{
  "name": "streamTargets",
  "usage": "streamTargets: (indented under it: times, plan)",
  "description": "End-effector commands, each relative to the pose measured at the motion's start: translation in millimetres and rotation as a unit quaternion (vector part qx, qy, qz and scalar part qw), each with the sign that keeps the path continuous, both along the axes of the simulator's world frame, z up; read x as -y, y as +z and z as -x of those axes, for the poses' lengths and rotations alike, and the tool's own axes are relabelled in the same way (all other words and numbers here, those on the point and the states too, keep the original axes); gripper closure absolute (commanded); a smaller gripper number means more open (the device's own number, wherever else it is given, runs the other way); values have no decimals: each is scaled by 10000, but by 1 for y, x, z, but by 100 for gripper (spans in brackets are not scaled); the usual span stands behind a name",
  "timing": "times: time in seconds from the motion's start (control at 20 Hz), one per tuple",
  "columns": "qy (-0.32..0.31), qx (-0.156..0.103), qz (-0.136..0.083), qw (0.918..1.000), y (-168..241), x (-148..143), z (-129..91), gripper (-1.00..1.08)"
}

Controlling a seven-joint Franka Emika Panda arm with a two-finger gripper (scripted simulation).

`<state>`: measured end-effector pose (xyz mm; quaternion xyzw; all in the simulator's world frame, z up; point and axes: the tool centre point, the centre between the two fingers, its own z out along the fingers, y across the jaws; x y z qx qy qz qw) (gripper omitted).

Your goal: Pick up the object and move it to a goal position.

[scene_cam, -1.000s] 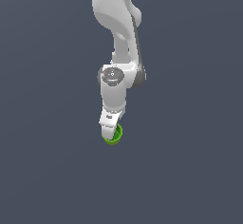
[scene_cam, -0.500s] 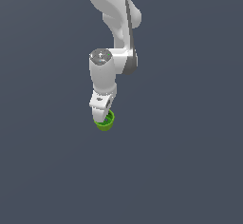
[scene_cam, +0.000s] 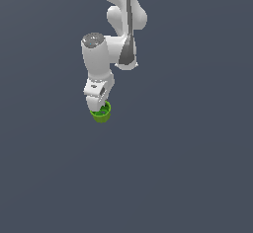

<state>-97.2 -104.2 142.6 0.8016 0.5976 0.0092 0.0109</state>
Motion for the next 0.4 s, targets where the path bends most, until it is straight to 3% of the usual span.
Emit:
streamTargets:
  times: [0.0, 0.35]
  plan:
    - [5, 11, 2, 10000, 6, 6, 9, 108]
    - [7, 12, -3, 10000, 12, 13, 18, 108]
